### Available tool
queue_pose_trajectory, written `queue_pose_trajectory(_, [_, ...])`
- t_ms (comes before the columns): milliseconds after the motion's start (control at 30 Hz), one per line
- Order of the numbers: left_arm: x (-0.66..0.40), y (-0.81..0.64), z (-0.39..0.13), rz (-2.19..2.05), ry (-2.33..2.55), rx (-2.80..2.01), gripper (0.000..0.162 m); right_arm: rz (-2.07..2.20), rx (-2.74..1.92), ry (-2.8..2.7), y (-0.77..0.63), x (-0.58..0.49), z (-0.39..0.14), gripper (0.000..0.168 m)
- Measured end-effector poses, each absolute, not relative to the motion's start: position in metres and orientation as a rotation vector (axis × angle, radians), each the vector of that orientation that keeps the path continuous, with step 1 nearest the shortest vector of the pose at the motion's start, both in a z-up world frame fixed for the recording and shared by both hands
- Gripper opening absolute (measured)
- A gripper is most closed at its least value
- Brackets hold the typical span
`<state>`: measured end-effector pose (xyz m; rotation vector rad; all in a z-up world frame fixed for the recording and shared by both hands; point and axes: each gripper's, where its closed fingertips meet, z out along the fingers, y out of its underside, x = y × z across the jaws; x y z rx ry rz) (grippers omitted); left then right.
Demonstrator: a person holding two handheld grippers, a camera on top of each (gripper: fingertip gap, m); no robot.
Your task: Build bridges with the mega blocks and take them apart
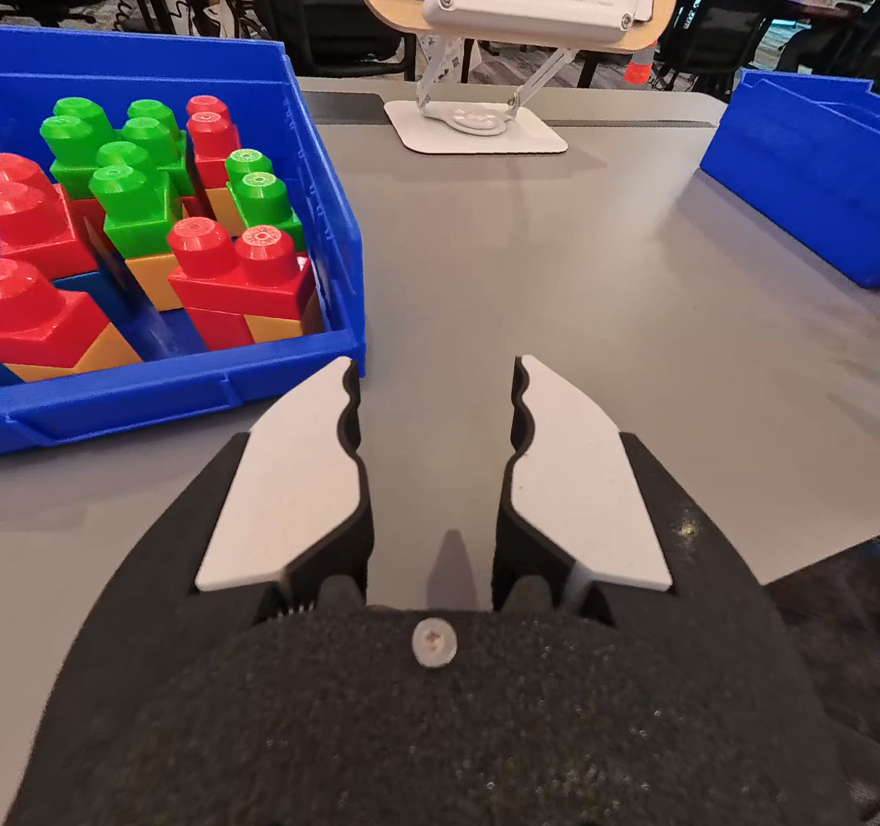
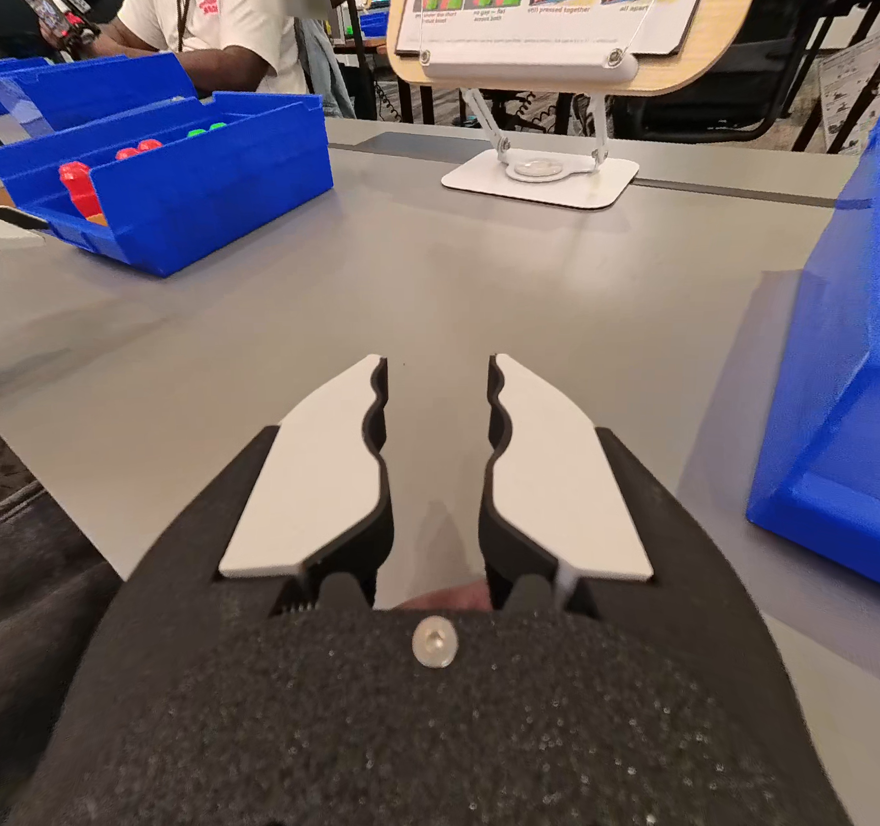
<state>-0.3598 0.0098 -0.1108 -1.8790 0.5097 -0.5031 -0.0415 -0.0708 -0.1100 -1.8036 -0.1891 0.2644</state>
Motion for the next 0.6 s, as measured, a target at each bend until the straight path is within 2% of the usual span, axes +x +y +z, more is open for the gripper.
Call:
queue_pose_trajectory(300, [-0.353,0.007,-0.125,-0.522,0.553,-1.925,0.061,0.291,-1.824,-0.175,-0.070,-0.039,-0.113,0.038])
queue_pose_trajectory(600, [-0.380,0.019,-0.115,-0.399,0.515,-1.916,0.061,0.271,-1.843,-0.174,-0.071,-0.038,-0.115,0.035])
